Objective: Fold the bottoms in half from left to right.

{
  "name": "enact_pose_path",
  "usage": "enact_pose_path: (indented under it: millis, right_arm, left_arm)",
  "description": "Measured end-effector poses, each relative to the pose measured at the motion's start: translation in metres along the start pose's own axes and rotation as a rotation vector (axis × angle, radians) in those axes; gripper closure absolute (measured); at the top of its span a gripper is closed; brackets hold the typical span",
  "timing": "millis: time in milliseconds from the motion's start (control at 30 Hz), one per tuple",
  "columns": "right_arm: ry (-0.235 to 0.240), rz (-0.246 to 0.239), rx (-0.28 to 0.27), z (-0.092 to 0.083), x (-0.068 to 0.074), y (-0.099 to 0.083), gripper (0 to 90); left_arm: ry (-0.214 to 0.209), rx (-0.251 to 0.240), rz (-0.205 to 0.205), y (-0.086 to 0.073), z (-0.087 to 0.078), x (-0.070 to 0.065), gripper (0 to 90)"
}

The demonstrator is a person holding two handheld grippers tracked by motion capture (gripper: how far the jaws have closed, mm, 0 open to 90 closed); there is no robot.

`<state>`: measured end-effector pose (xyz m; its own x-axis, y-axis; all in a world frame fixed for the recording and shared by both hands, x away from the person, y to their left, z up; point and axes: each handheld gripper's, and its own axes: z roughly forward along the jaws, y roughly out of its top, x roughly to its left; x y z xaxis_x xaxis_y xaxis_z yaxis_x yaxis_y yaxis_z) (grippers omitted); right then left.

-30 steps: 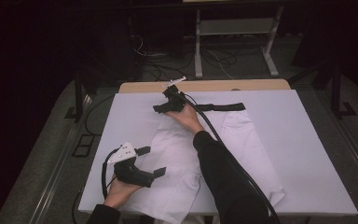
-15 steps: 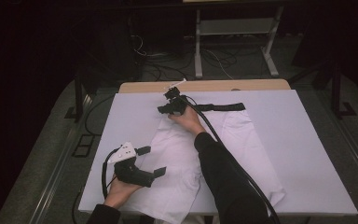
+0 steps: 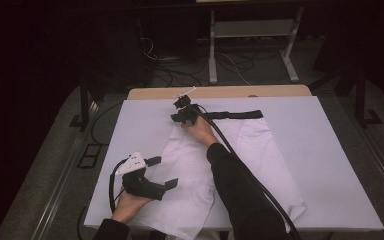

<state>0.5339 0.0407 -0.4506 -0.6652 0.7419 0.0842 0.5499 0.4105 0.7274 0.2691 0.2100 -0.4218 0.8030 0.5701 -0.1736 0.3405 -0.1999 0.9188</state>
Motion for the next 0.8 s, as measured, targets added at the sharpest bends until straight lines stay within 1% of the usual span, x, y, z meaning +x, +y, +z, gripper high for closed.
enact_pose_path:
  millis: [33,67,100,133,233,267,333,367,467,567,667,767,800]
  right_arm:
    - [-0.018,-0.006,0.006,0.001,0.001,0.0,60.5]
    - [-0.026,-0.006,0.008,0.001,0.001,0.0,61.7]
    - [-0.031,0.004,0.013,0.002,0.001,0.0,63.2]
    - [-0.031,0.004,0.013,0.002,0.001,0.0,63.2]
    - [-0.051,0.019,0.014,0.002,0.0,0.0,69.7]
    - [-0.045,0.036,0.014,0.002,-0.001,0.0,71.4]
    - [-0.036,0.055,0.022,0.001,-0.002,0.0,75.9]
    - [-0.036,0.055,0.022,0.001,-0.002,0.0,75.9]
    - [-0.031,0.066,0.026,-0.001,-0.002,0.001,83.3]
    - [-0.017,0.088,0.028,-0.005,-0.004,0.001,85.3]
    - [-0.011,0.087,0.015,-0.009,-0.004,0.0,85.7]
    - [0.003,0.093,-0.004,-0.014,-0.005,-0.002,85.8]
    - [0.003,0.093,-0.009,-0.016,-0.005,-0.003,85.8]
  left_arm:
    - [0.0,0.0,-0.001,0.0,0.0,0.0,0.0]
    - [0.001,0.0,-0.002,0.0,0.0,0.0,0.0]
    - [0.002,0.002,-0.001,0.0,0.0,0.0,0.0]
    - [0.002,0.002,-0.002,0.0,0.0,0.0,0.0]
    - [0.007,0.002,-0.005,0.0,0.0,0.001,0.0]
    - [0.009,0.005,-0.004,0.0,-0.001,0.001,0.0]
    - [0.02,0.022,-0.015,0.0,-0.001,0.002,0.0]
    - [0.023,0.024,-0.02,-0.001,-0.002,0.003,0.0]
    - [0.054,0.032,-0.033,-0.001,-0.006,0.007,0.0]
    - [0.07,0.033,-0.061,-0.002,-0.01,0.01,0.0]
    - [0.106,0.044,-0.097,-0.004,-0.016,0.013,0.0]
    - [0.152,0.078,-0.14,-0.002,-0.017,0.016,0.0]
    - [0.163,0.092,-0.146,0.0,-0.017,0.017,0.0]
